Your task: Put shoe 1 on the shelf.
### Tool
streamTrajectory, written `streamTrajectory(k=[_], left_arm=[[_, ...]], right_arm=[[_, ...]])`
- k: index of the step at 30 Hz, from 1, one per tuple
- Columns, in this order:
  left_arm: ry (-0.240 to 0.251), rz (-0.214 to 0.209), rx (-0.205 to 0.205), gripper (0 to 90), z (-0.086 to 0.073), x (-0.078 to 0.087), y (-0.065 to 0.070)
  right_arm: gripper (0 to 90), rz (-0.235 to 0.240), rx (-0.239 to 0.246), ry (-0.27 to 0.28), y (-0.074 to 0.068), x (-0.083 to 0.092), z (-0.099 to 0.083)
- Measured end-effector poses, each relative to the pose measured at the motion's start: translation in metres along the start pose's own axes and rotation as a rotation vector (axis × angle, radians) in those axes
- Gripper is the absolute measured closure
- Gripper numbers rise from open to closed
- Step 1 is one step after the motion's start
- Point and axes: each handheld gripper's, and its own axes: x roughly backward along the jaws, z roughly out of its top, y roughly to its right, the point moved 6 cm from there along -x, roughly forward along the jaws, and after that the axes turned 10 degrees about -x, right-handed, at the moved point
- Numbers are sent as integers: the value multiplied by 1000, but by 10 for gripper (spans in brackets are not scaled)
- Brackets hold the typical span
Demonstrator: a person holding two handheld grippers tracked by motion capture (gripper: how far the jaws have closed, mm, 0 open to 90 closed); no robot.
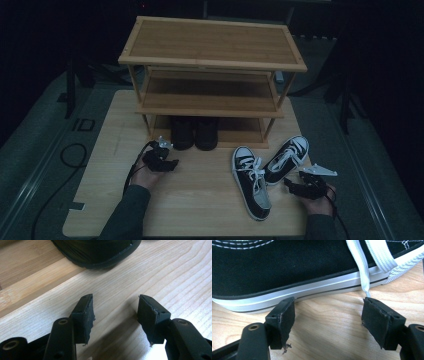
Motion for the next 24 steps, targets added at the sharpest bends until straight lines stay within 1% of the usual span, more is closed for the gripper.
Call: streamTrajectory(k=[8, 10, 14, 19, 20, 21, 24], left_arm=[[42, 12, -1, 436, -6, 1, 1], [57, 17, 7, 435, -6, 1, 1], [65, 19, 7, 433, -7, 1, 1], [96, 28, 12, 428, -9, 0, 2], [96, 28, 12, 428, -9, 0, 2], [109, 32, 14, 428, -10, 0, 3], [118, 35, 15, 428, -11, 0, 3]], right_arm=[[264, -7, -16, -15, -1, 0, 1], [265, -13, -21, -22, -1, 1, 1], [265, -14, -21, -22, -1, 1, 1], [265, -15, -21, -17, -1, 1, 0], [265, -15, -21, -17, -1, 1, 0], [265, -16, -21, -16, -1, 1, 0], [265, -16, -21, -14, -1, 1, 0]])
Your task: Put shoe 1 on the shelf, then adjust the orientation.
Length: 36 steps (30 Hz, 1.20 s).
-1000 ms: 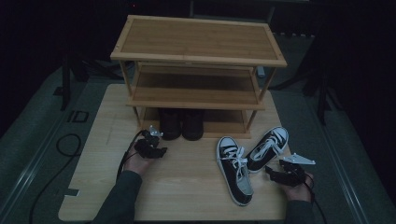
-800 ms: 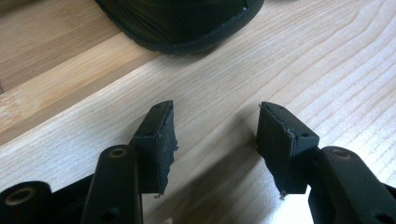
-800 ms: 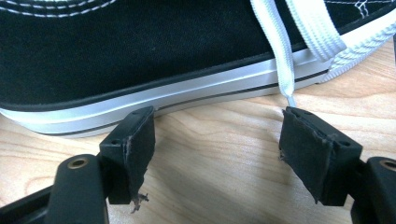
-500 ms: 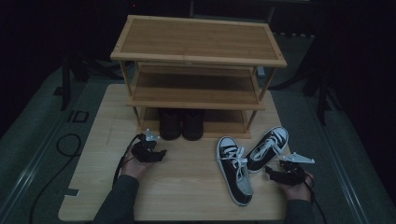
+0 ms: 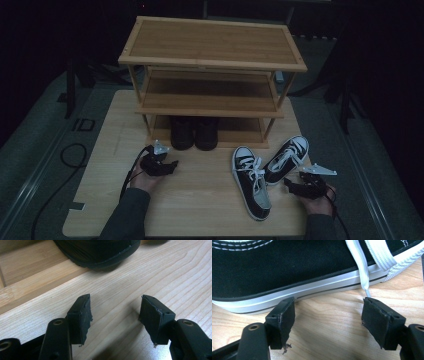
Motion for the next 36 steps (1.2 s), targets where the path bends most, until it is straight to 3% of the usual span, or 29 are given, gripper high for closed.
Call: streamTrajectory(k=[12, 20, 28, 36], left_arm=[[41, 18, 8, 423, -2, -1, 1], [40, 21, 10, 423, -2, -1, 1], [40, 22, 10, 420, -2, -1, 1], [40, 22, 10, 420, -2, -1, 1]], right_arm=[[265, 1, -1, -4, 0, 0, 0], [275, 2, -4, -17, -2, 1, 0], [379, 64, 42, -64, -12, 11, -5], [416, 83, 107, -90, -23, 18, -2]])
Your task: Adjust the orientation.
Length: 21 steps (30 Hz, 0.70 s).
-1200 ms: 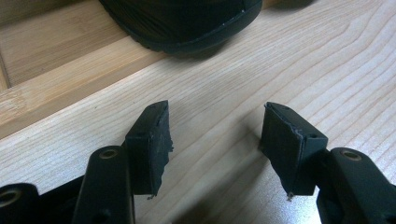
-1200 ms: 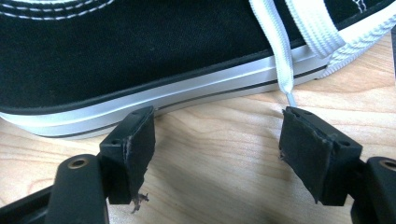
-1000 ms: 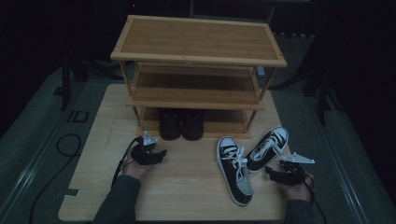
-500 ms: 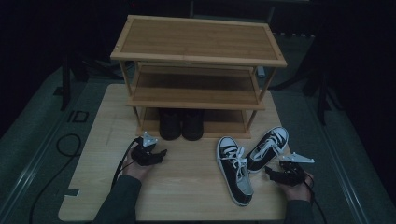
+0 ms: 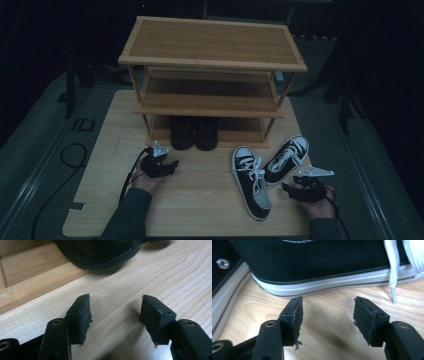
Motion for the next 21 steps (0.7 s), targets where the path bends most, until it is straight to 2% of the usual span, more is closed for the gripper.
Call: streamTrajectory(k=[9, 16, 21], left_arm=[[-1, 0, 0, 416, 0, 0, 0], [-1, 2, 1, 415, 0, 0, 0], [-1, 2, 2, 415, 0, 0, 0]], right_arm=[[510, 72, 31, -21, -19, 16, 10], [517, 106, 47, -13, -33, 26, 15], [520, 154, 74, -5, -49, 36, 21]])
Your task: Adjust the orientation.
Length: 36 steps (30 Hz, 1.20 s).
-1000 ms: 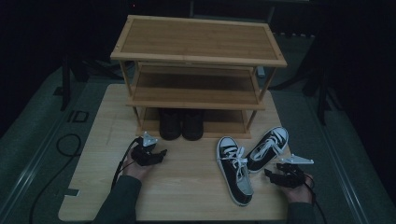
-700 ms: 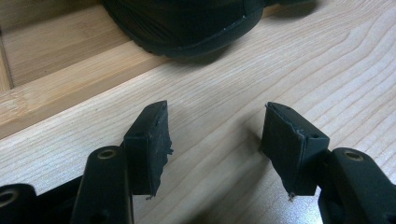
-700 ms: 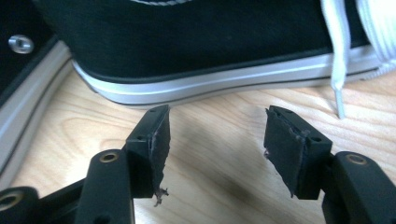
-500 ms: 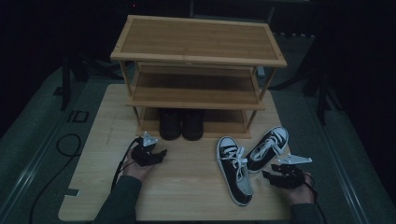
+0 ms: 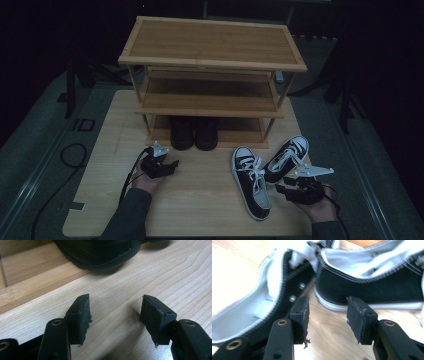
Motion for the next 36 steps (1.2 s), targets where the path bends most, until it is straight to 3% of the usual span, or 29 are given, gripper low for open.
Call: streamTrajectory(k=[6, 12, 17, 21, 25, 31, 36], left_arm=[[0, 1, 1, 414, 0, 0, 0], [0, 1, 2, 414, 0, 0, 0], [0, 1, 1, 414, 0, 0, 0], [1, 1, 3, 414, 0, 0, 0], [0, 1, 2, 414, 0, 0, 0], [0, 1, 2, 413, 0, 0, 0], [-1, 1, 2, 413, 0, 0, 0]], right_arm=[[449, 57, 22, 10, -18, 1, 13], [478, 82, 58, -24, -33, -9, 21], [633, 41, 63, -78, -35, -28, 21], [667, 21, 62, -121, -37, -42, 19], [718, -29, 47, -133, -37, -51, 21], [870, -86, 35, -107, -33, -54, 24], [882, -68, 33, -66, -33, -59, 28]])
